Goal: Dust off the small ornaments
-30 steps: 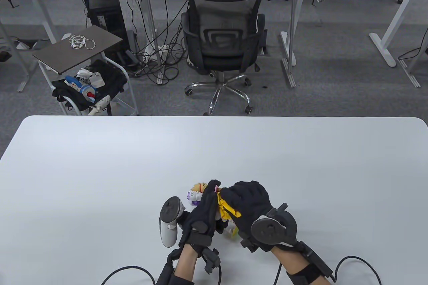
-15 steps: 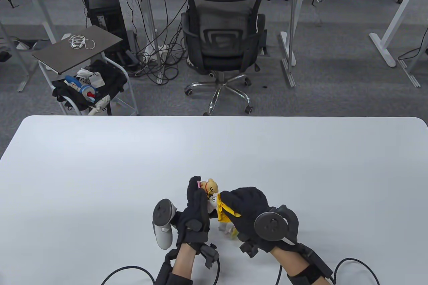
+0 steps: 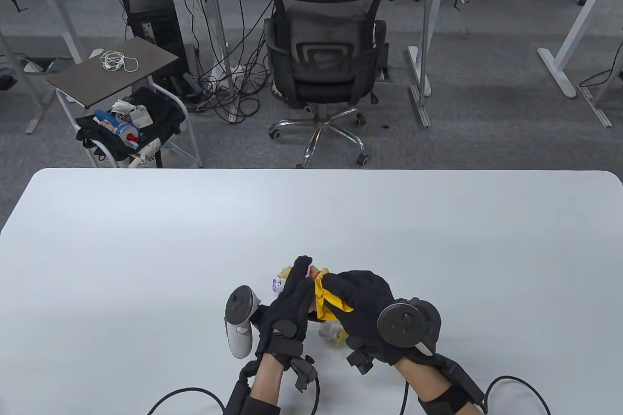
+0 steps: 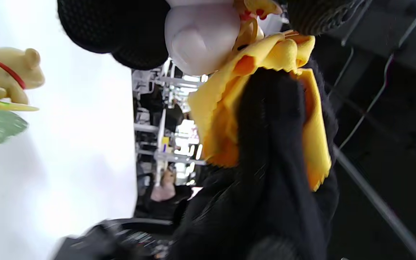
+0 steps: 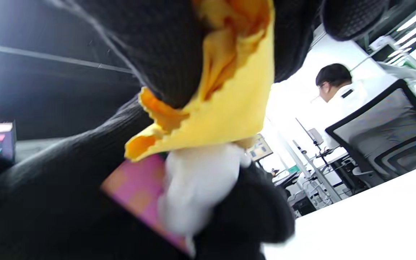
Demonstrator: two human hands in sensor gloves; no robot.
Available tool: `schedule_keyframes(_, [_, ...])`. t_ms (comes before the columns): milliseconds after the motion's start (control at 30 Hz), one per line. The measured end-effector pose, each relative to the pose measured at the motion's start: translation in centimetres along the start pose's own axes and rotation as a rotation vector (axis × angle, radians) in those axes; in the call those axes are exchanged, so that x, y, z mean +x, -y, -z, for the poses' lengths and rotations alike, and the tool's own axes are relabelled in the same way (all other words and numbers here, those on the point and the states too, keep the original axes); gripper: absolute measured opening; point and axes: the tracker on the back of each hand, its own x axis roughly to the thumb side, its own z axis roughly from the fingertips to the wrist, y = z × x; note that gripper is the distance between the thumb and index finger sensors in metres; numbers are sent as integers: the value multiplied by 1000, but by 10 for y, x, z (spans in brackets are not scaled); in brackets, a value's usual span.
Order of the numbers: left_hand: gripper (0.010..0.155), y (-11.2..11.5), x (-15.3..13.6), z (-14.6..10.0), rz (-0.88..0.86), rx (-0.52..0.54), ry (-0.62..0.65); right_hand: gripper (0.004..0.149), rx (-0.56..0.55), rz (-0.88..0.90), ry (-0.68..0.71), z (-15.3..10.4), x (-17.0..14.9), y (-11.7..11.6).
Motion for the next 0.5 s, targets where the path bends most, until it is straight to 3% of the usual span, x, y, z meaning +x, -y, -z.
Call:
schedule_keyframes(100, [65,7,5,1,141,-31,-15,46,-25,-28,-70,3,-17,7])
schedule_keyframes(200, [65,9,3,2,106,-40,-16,46,-45,33,-142,3,-30,15])
schedule_keyframes(333, [65,8,-2,1,41,-45,-34,48,37,89,-19,3,-14,6])
schedule_keyframes(433, [65,8,-4,-2,11,-42,-49,49,29,-64,25,3,-7,3])
schedule_keyframes(500, [66,10,-3,-1,8,-46,-47,48,7,-65,14,2,-8,5])
